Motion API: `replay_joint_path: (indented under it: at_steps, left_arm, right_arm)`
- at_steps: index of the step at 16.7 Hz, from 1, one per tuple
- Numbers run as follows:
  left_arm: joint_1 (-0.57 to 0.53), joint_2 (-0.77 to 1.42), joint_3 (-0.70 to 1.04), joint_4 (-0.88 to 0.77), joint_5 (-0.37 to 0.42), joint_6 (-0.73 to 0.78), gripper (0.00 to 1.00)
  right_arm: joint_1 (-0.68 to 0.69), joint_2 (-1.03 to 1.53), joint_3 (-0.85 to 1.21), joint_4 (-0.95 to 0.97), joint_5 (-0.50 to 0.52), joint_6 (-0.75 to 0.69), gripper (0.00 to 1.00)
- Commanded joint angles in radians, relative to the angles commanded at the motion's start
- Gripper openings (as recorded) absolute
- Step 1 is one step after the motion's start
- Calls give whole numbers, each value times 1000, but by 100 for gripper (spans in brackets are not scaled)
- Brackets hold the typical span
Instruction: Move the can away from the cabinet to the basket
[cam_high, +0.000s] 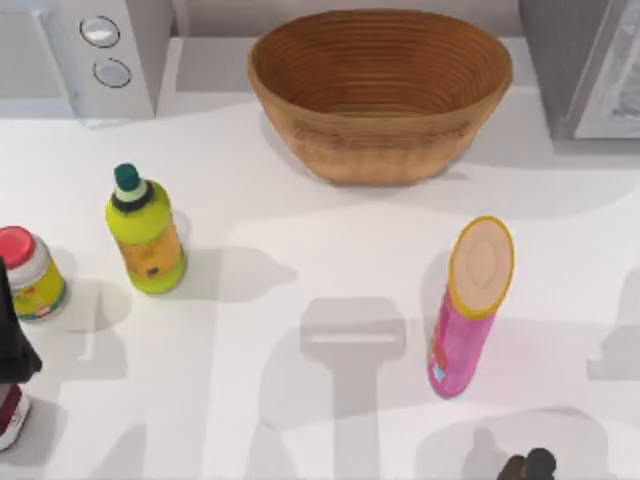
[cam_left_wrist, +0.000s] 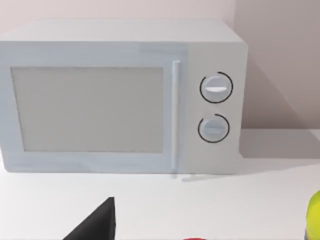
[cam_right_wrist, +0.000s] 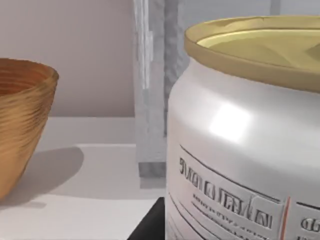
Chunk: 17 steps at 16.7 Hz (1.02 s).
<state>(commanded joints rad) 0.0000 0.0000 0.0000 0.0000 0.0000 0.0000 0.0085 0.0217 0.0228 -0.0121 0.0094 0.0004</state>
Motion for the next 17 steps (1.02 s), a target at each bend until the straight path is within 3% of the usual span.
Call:
replay_joint_path:
  at_steps: [9,17]
  left_arm:
    - [0,0,0,0,0,0,100]
    - [0,0,0,0,0,0,100]
  right_arm:
    - [4,15,-8,19,1,1,0]
    - [150,474,307,166,151,2,0]
